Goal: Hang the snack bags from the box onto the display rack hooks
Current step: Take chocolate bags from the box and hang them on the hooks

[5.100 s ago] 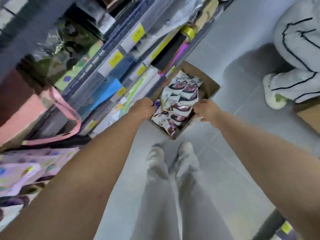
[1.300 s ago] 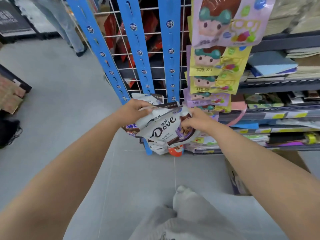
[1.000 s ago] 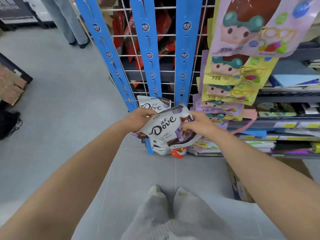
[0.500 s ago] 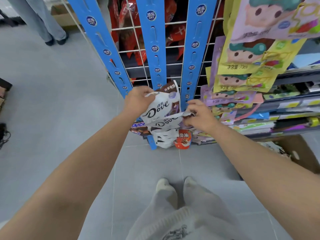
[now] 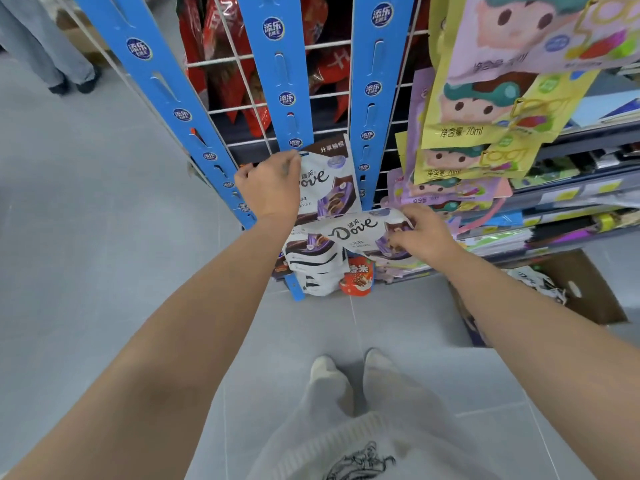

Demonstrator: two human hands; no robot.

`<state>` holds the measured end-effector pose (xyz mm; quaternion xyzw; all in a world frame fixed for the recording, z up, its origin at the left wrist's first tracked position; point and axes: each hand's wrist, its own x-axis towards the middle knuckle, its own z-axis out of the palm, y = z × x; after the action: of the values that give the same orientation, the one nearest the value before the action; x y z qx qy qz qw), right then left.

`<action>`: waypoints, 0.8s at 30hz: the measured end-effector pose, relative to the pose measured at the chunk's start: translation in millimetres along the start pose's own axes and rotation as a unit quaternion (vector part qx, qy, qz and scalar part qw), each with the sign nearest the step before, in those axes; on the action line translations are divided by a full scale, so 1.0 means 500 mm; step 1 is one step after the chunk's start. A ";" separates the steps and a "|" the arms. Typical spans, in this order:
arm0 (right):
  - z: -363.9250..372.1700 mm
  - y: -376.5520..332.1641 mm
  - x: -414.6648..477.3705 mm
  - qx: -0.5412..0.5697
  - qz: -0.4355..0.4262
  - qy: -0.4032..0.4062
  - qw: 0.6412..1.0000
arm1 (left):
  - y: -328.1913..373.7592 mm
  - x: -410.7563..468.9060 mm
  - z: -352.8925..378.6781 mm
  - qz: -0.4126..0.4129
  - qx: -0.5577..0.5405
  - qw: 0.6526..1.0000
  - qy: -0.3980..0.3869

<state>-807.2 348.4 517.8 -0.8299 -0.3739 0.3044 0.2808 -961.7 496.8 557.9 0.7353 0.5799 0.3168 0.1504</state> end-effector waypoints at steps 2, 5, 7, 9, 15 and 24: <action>-0.004 0.001 0.005 0.000 0.003 0.000 1.000 | -0.002 0.006 0.007 -0.025 0.002 1.000 -0.013; -0.006 0.003 0.013 0.009 0.009 -0.004 1.000 | 0.008 0.016 0.002 -0.084 -0.020 0.996 -0.039; -0.006 -0.002 0.011 0.009 0.006 -0.010 1.000 | 0.015 0.026 -0.002 -0.158 -0.065 0.982 -0.077; -0.006 -0.010 0.009 0.013 0.004 -0.013 1.000 | 0.024 0.043 -0.008 -0.257 -0.148 0.948 -0.114; -0.014 -0.027 -0.008 0.055 0.013 -0.029 0.998 | 0.034 0.072 -0.033 -0.388 -0.257 0.862 -0.200; -0.028 -0.028 -0.025 0.114 0.053 -0.029 0.992 | 0.028 0.052 -0.036 -0.331 -0.199 0.894 -0.227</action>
<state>-810.1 343.2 540.1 -0.8019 -0.3002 0.3837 0.3459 -959.4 514.7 587.6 0.5077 0.6646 0.1823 0.5170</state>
